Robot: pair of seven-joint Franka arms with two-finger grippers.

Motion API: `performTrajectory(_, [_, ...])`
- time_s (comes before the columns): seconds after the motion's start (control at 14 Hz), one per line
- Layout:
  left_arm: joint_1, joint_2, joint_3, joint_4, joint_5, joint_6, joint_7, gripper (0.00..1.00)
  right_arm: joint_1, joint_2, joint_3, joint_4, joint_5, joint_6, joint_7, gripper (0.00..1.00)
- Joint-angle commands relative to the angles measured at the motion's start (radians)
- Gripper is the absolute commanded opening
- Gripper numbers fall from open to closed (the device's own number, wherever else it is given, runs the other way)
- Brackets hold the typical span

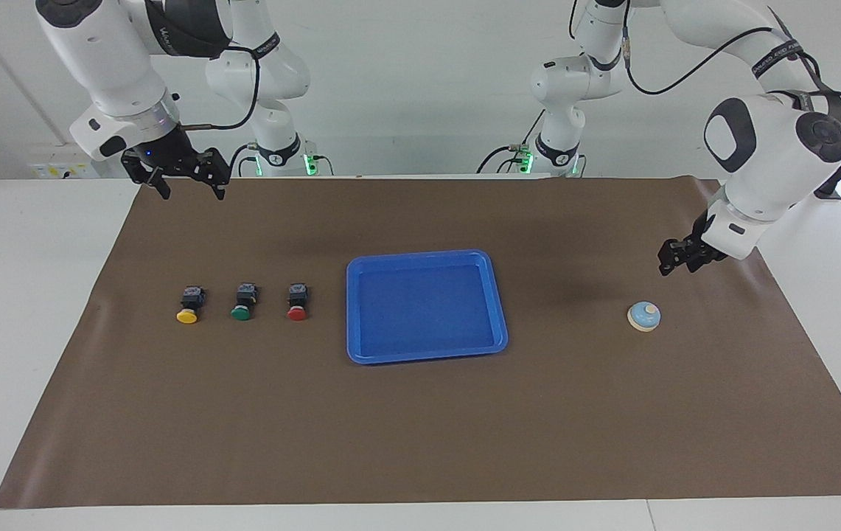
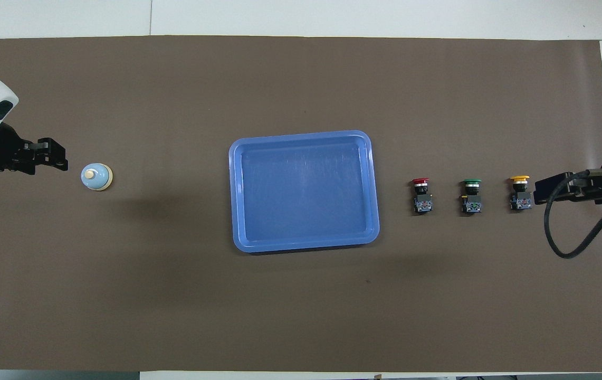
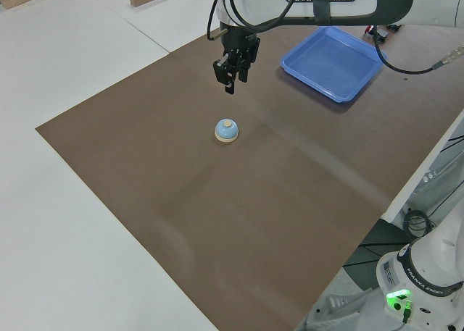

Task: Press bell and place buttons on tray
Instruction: 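Lift the left gripper off the bell and draw it back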

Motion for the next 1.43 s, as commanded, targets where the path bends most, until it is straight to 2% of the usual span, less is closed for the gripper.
performTrajectory(0.0, [-0.011,-0.03,0.007,0.028,-0.007,-0.092,0.01,1.0,-0.064,-0.006,0.008,-0.06,0.003,0.1,-0.09,1.0])
performTrajectory(0.14, [-0.01,-0.023,0.008,0.08,-0.007,-0.156,0.01,1.0,-0.083,0.015,0.008,-0.086,0.003,0.154,-0.09,1.0])
performTrajectory(0.43, [-0.011,-0.075,0.007,0.084,-0.007,-0.221,0.007,1.0,-0.15,0.153,0.008,-0.115,0.003,0.307,-0.111,1.0])
performTrajectory(0.57, [-0.008,-0.092,0.007,0.075,-0.008,-0.206,0.005,1.0,-0.168,0.166,0.008,-0.231,0.003,0.466,-0.113,1.0])
performTrajectory(0.71, [-0.011,-0.092,0.01,0.074,-0.008,-0.204,0.008,1.0,-0.172,0.189,0.008,-0.299,0.001,0.58,-0.111,1.0])
performTrajectory(1.0, [0.002,-0.095,0.01,0.081,-0.008,-0.207,0.013,1.0,-0.175,0.198,0.008,-0.364,0.001,0.654,-0.16,1.0])
performTrajectory(1.36, [-0.016,-0.136,0.016,0.067,-0.008,-0.232,0.012,1.0,-0.208,0.21,0.007,-0.456,0.0,0.761,-0.205,1.0])
